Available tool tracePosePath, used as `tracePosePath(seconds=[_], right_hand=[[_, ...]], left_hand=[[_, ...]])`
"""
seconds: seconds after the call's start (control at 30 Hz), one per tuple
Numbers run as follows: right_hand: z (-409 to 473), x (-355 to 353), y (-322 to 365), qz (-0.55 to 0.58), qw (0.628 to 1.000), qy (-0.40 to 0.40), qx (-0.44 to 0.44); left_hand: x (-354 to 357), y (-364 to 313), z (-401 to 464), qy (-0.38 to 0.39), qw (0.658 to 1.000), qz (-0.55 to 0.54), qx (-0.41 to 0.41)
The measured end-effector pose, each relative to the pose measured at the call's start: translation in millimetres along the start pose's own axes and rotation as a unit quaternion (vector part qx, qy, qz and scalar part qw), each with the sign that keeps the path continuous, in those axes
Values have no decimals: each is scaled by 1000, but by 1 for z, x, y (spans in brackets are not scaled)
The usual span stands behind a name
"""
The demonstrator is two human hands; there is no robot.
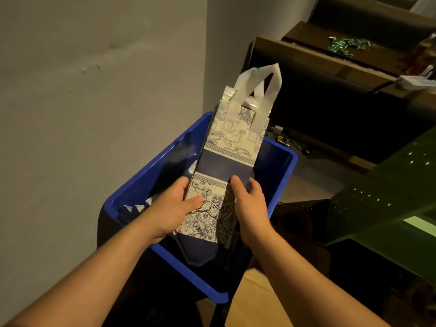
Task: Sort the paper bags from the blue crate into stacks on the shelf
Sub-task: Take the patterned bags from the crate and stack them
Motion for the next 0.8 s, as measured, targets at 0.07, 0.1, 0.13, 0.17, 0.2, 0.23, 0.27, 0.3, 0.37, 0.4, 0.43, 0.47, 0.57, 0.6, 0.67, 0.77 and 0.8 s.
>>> tracePosePath(seconds=[0.07, 0.1, 0.13, 0.17, 0.2, 0.23, 0.27, 0.3, 0.37, 0.4, 0.43, 0.47, 0.57, 0.6, 0.67, 0.77, 0.8], right_hand=[[0, 7, -1, 13, 999, 49, -13], [-1, 10, 0, 19, 998, 60, -15], [-1, 12, -2, 20, 997, 67, -12], [-2, 15, -1, 20, 997, 73, -10], [-1, 16, -1, 16, 997, 79, -11], [-1, 16, 2, 15, 996, 84, -13], [0, 16, 4, 15, 996, 88, -17], [1, 16, 9, 12, 996, 88, -24], [2, 14, 16, -4, 996, 85, -39], [3, 13, 20, -12, 996, 83, -43], [3, 13, 22, -14, 996, 78, -43], [5, 12, 24, -12, 996, 79, -41], [2, 12, 26, -8, 994, 108, -29], [0, 13, 27, -15, 992, 123, -32], [-11, 19, 28, -24, 986, 158, -37], [-22, 28, 15, -45, 979, 199, -27], [-23, 30, 7, -57, 976, 211, -18]], left_hand=[[1, -1, -3, 5, 1000, -22, -10], [1, -3, -4, -1, 999, -35, -13], [1, -5, -4, -8, 998, -54, -15], [1, -8, -4, -14, 997, -79, -18], [1, -10, -4, -21, 995, -100, -22], [-1, -13, -3, -29, 993, -110, -25], [-2, -16, -3, -33, 994, -106, -23], [-4, -19, -2, -35, 995, -95, -19], [-9, -22, -1, -46, 996, -79, -15], [-11, -23, -2, -55, 995, -81, -13], [-13, -24, -2, -64, 994, -90, -10], [-14, -26, -2, -72, 992, -102, -7], [-13, -29, -6, -82, 982, -168, -8], [-11, -30, -7, -80, 978, -192, -9], [-8, -30, -9, -76, 975, -211, -5], [-13, -27, -15, -101, 983, -155, 4], [-17, -24, -18, -111, 984, -140, 3]])
Point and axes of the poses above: each hand's wrist, its own z-axis towards the middle knuckle, its own x-axis out of the palm, y = z × x, the point moved 7 cm from there along z, towards the middle knuckle, and after that the axes turned 6 degrees about x, right-handed, at the moved point
